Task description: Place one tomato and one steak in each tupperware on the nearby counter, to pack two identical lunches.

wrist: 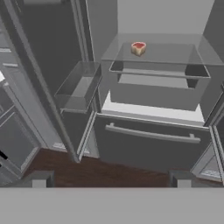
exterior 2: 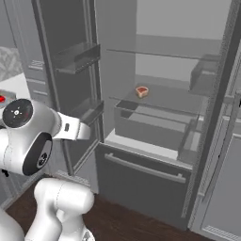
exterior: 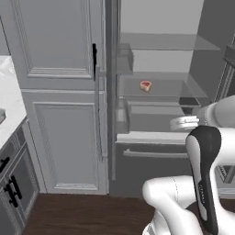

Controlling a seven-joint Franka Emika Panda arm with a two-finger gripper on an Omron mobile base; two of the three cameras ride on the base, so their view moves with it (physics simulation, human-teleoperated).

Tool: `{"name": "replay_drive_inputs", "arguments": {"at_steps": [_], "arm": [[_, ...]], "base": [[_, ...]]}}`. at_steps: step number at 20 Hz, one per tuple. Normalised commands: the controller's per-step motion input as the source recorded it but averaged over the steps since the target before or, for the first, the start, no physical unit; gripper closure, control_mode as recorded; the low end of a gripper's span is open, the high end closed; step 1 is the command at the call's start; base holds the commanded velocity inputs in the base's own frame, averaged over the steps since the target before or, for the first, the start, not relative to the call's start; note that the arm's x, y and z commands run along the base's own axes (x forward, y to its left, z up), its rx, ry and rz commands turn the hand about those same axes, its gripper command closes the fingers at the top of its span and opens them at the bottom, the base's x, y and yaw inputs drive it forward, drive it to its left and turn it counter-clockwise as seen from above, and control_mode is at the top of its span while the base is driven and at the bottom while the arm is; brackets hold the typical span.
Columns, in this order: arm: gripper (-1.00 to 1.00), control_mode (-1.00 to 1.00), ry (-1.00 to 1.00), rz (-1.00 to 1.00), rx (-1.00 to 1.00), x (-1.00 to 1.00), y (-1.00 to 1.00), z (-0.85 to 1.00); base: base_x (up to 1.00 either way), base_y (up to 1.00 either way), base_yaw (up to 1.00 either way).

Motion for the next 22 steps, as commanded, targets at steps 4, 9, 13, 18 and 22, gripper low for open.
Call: {"name": "replay_drive_inputs", "arguments": {"at_steps": [4,9,13,18,22], "arm": [[-1.0,1.0,0.0,0.0,0.0,0.0,0.0,0.0],[-1.0,1.0,0.0,0.0,0.0,0.0,0.0,0.0],[-1.0,1.0,0.0,0.0,0.0,0.0,0.0,0.0],[-1.0,1.0,0.0,0.0,0.0,0.0,0.0,0.0],[-1.0,1.0,0.0,0.0,0.0,0.0,0.0,0.0]], "base": [[0.66,-0.16,-0.22],[0.47,-0.11,-0.31],[0.69,0.0,-0.2],[0.95,-0.07,0.01],[0.98,0.0,0.09]]}}
